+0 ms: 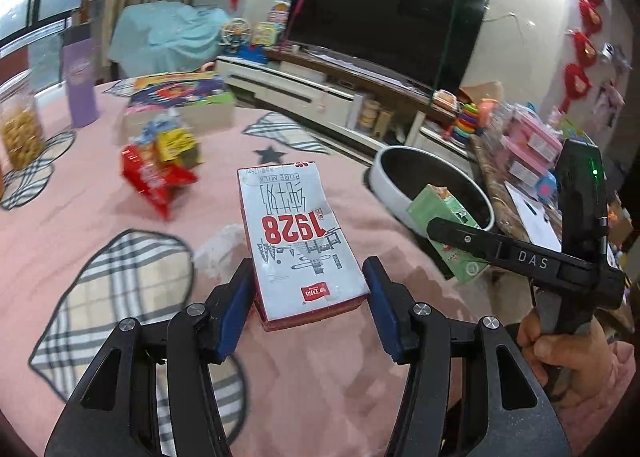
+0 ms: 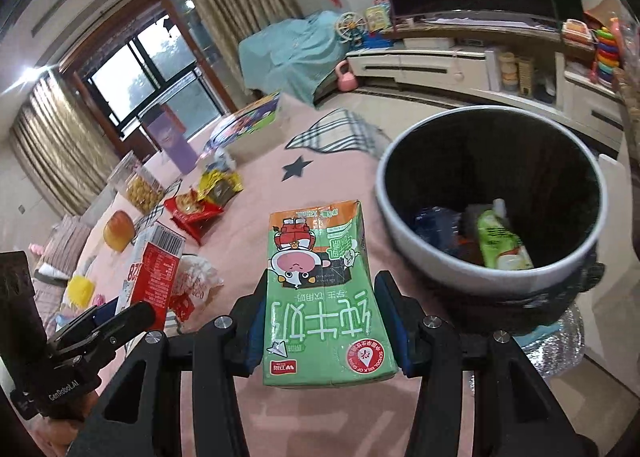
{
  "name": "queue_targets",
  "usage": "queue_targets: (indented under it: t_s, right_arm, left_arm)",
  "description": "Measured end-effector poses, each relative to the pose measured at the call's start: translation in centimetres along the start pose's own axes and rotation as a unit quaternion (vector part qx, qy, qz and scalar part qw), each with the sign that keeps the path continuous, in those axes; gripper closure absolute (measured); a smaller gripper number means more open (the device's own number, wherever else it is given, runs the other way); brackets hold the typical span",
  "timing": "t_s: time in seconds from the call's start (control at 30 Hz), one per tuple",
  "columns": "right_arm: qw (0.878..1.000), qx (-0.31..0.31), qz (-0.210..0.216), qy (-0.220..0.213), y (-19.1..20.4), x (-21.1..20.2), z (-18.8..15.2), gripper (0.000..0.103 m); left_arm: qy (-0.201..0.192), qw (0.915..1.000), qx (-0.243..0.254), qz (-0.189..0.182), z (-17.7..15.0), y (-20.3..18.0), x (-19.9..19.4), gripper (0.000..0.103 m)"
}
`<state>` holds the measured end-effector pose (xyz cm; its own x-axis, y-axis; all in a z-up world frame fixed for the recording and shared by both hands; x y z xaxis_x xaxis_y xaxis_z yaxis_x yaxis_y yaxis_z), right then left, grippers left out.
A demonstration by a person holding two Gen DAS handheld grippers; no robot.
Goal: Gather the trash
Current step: 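Carry the tissue box into the bin and open the left tool while the right tool drops the carton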
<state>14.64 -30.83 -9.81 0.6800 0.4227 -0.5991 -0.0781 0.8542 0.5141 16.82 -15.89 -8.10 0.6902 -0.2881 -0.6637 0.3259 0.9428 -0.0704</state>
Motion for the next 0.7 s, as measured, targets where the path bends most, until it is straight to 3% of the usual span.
queue_targets:
  t_s: [0.7]
  right_arm:
    - [0.997, 0.041, -0.04, -0.044, -6.5, -4.4, 2.6, 0.053]
  left_arm:
    - [0.017, 0.9969, 0.062, -0.045, 2.2, -8.4, 3.4, 0.049]
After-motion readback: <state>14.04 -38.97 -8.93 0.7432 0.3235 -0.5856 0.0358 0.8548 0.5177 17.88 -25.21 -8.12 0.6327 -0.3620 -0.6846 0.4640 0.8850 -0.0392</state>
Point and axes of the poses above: each gripper's, at about its wrist camera, not at the fingertips, and x roughly the way its jaws point, y to its left, z to its top, the point moved 6 cm from there along x, roughly the way its jaws point, and after that the axes turned 12 degrees about z, right-handed, at the moved point
